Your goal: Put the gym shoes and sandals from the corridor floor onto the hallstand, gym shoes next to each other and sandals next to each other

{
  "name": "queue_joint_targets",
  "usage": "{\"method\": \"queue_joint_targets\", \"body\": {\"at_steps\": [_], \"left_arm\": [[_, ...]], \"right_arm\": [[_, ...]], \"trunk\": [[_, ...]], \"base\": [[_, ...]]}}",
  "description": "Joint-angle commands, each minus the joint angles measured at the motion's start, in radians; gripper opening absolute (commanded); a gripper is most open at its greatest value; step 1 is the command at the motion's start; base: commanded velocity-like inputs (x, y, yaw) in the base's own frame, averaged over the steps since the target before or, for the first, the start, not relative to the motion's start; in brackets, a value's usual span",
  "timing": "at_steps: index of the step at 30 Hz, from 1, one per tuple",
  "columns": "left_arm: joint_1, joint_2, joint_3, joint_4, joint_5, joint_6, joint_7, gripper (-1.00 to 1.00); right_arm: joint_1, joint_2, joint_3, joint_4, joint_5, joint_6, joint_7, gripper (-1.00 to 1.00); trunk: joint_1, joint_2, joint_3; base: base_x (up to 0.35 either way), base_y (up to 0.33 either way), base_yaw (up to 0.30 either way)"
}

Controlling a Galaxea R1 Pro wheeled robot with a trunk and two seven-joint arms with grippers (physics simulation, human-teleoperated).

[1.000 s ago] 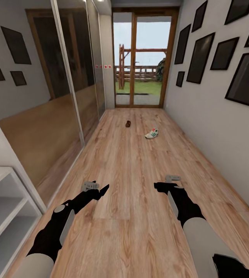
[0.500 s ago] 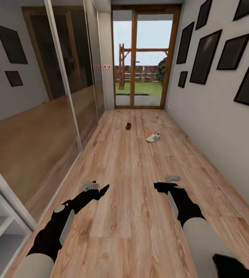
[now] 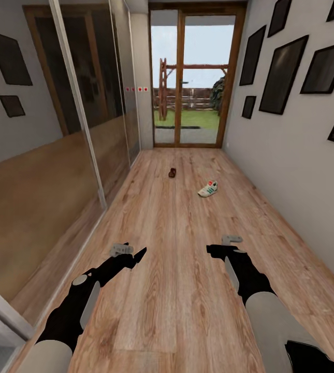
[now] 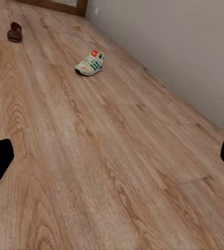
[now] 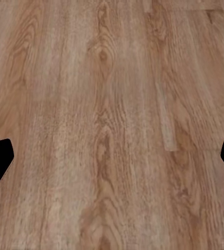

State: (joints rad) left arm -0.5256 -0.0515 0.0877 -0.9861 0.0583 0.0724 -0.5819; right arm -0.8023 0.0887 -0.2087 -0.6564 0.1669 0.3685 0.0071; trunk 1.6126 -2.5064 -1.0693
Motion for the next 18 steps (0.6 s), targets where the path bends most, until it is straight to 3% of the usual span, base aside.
{"method": "queue_joint_targets", "body": {"at_steps": [1, 18], "left_arm": [[-0.001, -0.001, 0.003, 0.0, 0.006, 0.008, -0.007, 1.0], [-0.001, -0.001, 0.004, 0.0, 0.006, 0.008, -0.008, 1.0]], "right_arm": [[0.0, 0.001, -0.004, -0.002, 0.009, 0.005, 0.002, 1.0], [0.0, 0.002, -0.004, -0.002, 0.009, 0.006, 0.002, 1.0]], "trunk": [[0.0, 0.0, -0.001], [0.0, 0.0, -0.001]], "base": [[0.347, 0.0, 0.0], [0.347, 0.0, 0.0]]}}
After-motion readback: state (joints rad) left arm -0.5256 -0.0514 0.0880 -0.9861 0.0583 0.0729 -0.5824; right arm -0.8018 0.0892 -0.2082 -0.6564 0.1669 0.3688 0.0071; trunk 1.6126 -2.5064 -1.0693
